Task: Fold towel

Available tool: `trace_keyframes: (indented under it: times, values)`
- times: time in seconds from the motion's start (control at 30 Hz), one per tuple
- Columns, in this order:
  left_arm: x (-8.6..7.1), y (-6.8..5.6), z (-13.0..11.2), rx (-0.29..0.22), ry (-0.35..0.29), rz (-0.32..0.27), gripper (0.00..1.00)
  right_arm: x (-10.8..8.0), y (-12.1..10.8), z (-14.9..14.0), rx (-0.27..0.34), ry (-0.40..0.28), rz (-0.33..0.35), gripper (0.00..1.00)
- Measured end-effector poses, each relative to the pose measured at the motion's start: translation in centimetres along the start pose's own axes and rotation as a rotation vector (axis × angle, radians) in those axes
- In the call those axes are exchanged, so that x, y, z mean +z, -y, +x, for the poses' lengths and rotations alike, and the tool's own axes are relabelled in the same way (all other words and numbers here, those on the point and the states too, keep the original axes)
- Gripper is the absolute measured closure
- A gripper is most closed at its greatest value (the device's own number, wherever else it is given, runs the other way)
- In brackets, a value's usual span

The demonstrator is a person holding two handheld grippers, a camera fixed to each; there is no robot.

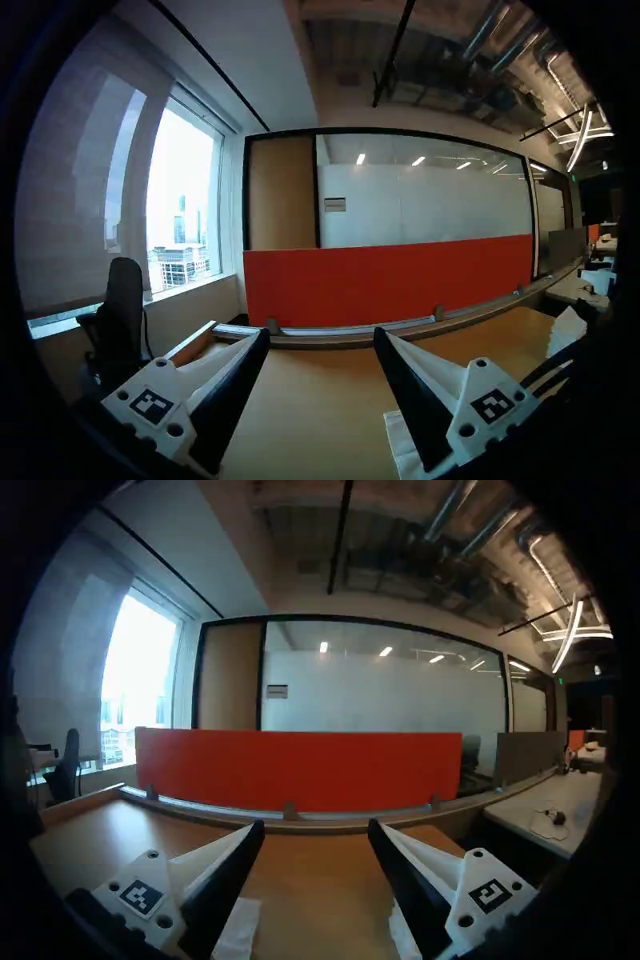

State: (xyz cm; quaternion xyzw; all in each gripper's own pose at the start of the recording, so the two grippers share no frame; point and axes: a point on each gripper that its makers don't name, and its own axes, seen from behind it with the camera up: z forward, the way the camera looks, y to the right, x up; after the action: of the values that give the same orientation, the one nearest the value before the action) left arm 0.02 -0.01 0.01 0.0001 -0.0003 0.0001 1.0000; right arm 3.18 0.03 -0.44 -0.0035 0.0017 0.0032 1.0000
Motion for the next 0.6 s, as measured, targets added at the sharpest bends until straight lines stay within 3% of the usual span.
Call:
trace_keyframes:
  times: [0.27,0.6]
  values:
    - [0.2,-0.4,0.1,0.006,0.023,-0.017,0.04,-0.4,0.4,1.7,0.0,0.009,0.003,0.0]
    - [0.4,-2.3,0.1,0.018,0.074,-0.121,0.04,-0.2,2.3,2.9,-0.042,0.035,0.069,0.0]
